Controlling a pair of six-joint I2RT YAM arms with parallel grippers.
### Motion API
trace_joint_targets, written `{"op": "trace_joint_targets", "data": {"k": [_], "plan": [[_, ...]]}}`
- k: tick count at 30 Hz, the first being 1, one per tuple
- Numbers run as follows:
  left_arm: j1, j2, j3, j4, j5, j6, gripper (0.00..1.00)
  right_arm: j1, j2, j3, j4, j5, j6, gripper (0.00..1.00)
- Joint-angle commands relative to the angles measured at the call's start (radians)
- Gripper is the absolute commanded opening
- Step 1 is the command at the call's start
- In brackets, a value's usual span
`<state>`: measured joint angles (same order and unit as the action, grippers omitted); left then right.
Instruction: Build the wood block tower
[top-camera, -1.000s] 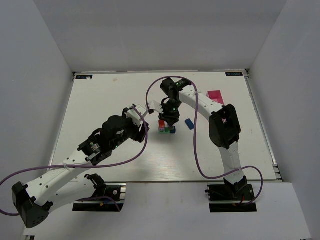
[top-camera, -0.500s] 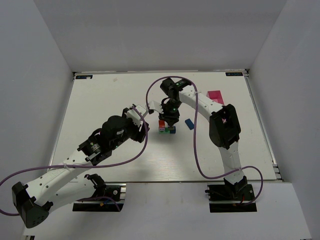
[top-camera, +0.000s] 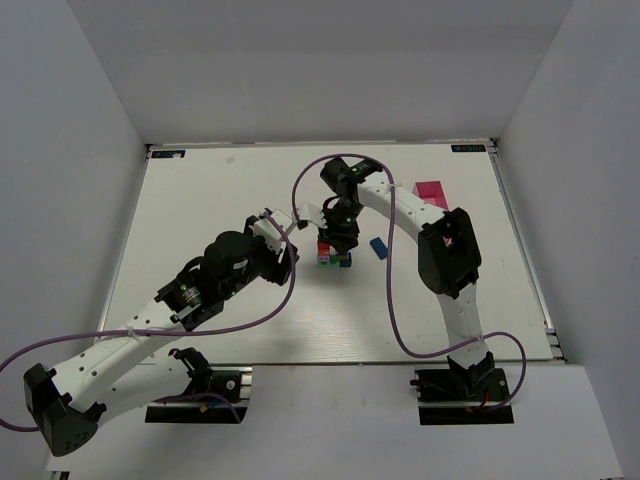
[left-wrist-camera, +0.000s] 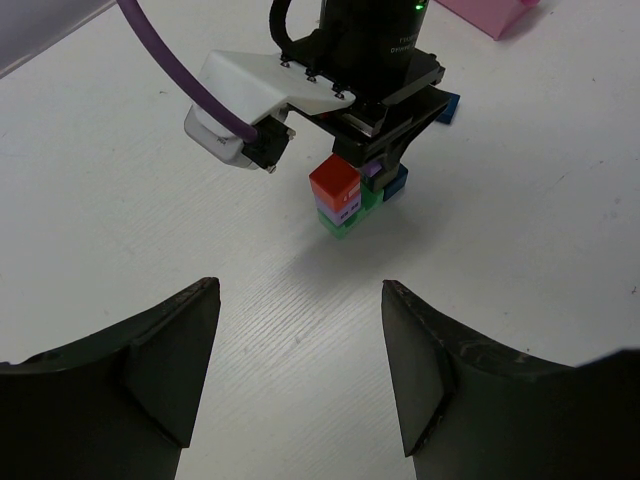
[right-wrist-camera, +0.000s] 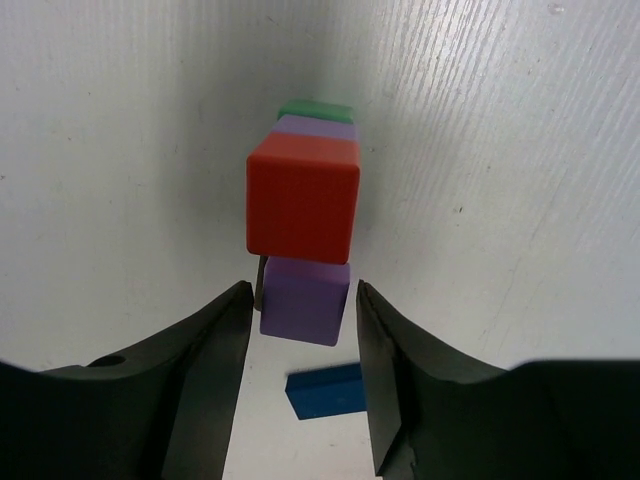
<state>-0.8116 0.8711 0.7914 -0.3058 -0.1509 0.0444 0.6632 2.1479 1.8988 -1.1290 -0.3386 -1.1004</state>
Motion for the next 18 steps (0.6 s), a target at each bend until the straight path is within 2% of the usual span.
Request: {"op": "trace_joint_targets", "data": {"k": [1,7,10,11,18], "plan": [[0.003,-0.021,-0.004,0.014,-0.013,0.003,0.76,0.003,-0.014,-0.009,0.003,0.003,0.001,0.52],[0.003,-0.021,-0.004,0.014,-0.013,0.003,0.76,0.003,-0.028,-0.02,0.012,0.003,0.002,0.6],[0.003,-0.021,-0.004,0.014,-0.013,0.003,0.76,0.003,-0.033,-0.029,0.02,0.004,0.002,0.73],[0.003,-0.021,-0.004,0.014,-0.013,0.003,0.76,0.001,-0.036,-0.033,0.023,0.003,0.004,0.9],[0.003,-0.021,-0.004,0.014,-0.013,0.003,0.76,0.001,-0.056,-0.047,0.052,0.006,0.016,0.9]]}}
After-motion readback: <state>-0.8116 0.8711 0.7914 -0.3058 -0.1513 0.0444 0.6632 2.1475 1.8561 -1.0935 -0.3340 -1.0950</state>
